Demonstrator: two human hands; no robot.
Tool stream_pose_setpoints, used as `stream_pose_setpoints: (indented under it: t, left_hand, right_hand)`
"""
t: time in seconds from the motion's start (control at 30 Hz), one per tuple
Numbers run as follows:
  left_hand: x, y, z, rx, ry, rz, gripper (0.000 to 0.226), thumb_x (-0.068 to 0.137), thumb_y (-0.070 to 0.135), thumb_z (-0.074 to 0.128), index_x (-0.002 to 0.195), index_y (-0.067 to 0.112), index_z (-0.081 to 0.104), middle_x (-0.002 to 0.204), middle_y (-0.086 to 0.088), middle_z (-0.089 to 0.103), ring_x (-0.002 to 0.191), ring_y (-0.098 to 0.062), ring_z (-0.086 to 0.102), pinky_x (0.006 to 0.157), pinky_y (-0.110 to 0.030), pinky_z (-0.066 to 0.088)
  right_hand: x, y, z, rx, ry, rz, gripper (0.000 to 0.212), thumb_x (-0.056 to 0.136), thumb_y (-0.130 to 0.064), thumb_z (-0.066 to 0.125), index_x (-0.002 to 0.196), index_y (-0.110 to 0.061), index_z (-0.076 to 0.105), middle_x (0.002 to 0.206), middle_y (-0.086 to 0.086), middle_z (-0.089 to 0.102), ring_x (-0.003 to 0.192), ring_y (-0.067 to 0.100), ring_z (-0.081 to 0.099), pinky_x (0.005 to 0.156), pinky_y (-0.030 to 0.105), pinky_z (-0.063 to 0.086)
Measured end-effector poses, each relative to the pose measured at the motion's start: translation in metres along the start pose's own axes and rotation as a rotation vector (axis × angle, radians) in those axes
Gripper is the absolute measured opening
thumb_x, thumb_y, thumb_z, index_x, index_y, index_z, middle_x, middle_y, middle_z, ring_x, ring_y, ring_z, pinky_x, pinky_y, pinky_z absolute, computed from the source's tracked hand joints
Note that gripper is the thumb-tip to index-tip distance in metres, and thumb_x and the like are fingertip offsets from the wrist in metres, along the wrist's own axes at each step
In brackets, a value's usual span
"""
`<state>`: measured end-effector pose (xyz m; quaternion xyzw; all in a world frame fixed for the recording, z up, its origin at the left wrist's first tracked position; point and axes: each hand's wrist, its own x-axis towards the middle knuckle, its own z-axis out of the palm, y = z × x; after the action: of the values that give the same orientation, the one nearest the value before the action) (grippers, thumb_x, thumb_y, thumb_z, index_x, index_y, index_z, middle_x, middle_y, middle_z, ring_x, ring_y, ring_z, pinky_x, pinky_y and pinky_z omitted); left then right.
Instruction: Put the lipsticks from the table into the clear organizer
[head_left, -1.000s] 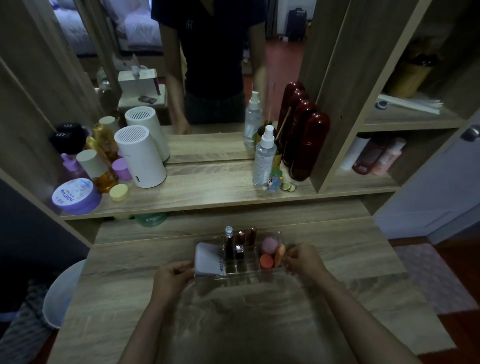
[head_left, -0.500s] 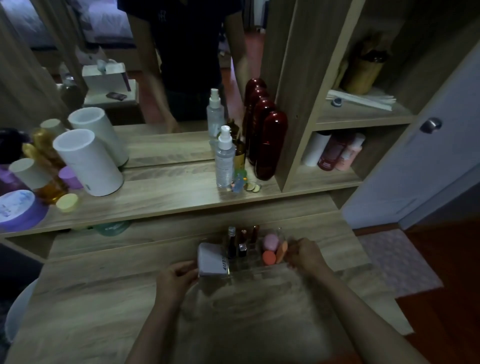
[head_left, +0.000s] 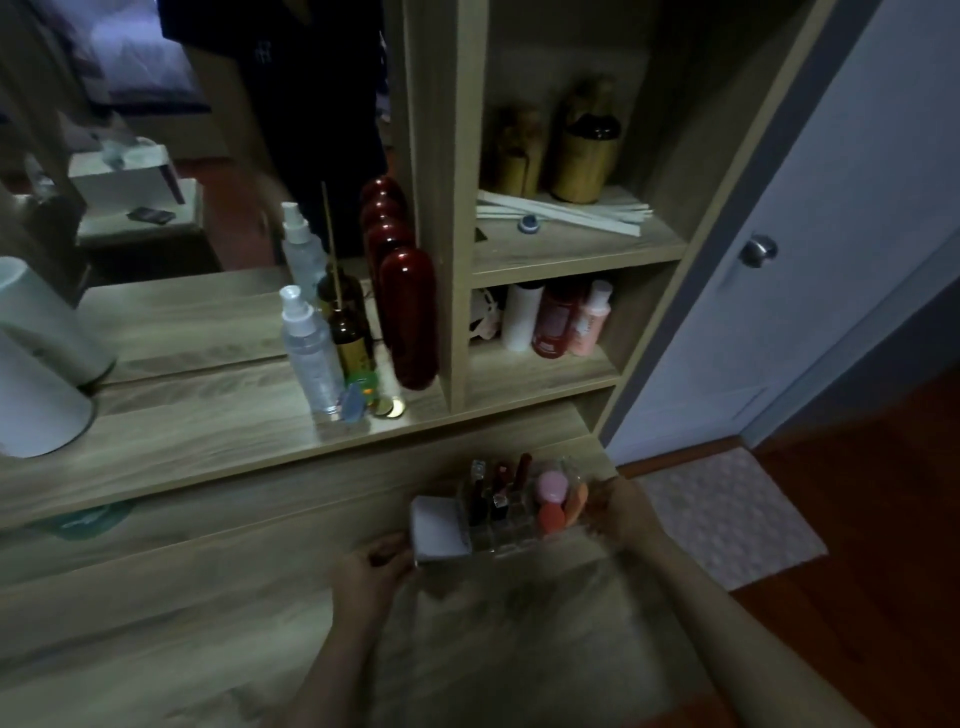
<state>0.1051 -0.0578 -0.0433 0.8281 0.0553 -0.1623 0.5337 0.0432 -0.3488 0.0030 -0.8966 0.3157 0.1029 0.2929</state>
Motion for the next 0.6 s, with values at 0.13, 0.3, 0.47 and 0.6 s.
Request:
stream_pose_setpoints:
  t: [0.13,0.3,0.47,0.6]
  left_hand:
    - [0.001,0.008,0.028,0.004,-0.011,0.013,0.020,0.076,-0.004,0.068,0.096,-0.006,0.070,0.085,-0.018,0.071,0.058,0.003,0.058,0.046,-0.002,0.044]
    - [0.002,0.014,0.045,0.004,-0.027,-0.003,0.020,0.078,-0.004,0.066,0.097,-0.003,0.069,0.090,-0.020,0.072,0.072,-0.018,0.062,0.060,-0.014,0.052]
    - [0.004,0.013,0.052,0.024,-0.024,0.005,0.020,0.078,-0.003,0.065,0.097,0.001,0.070,0.091,-0.018,0.073,0.075,-0.017,0.063,0.053,-0.005,0.047]
    - [0.004,0.011,0.054,0.015,-0.042,0.001,0.020,0.079,-0.004,0.064,0.095,0.005,0.071,0.089,-0.016,0.074,0.061,0.001,0.065,0.060,-0.013,0.051]
  right_hand:
    - [0.013,0.017,-0.015,0.006,0.000,0.018,0.021,0.093,-0.008,0.051,0.103,0.006,0.062,0.103,0.021,0.064,0.098,0.026,0.060,0.096,0.035,0.046]
    - [0.021,0.029,-0.026,-0.002,0.013,-0.047,0.018,0.090,-0.011,0.056,0.080,-0.001,0.066,0.084,0.014,0.068,0.083,0.024,0.064,0.080,0.033,0.051]
    - [0.030,0.036,-0.030,0.006,0.000,-0.004,0.016,0.091,-0.010,0.055,0.089,0.001,0.065,0.071,0.003,0.056,0.084,0.024,0.058,0.076,0.029,0.046]
    - [0.035,0.038,-0.028,-0.006,-0.033,0.024,0.027,0.093,-0.010,0.052,0.067,-0.007,0.057,0.061,-0.003,0.046,0.082,0.020,0.052,0.084,0.032,0.046]
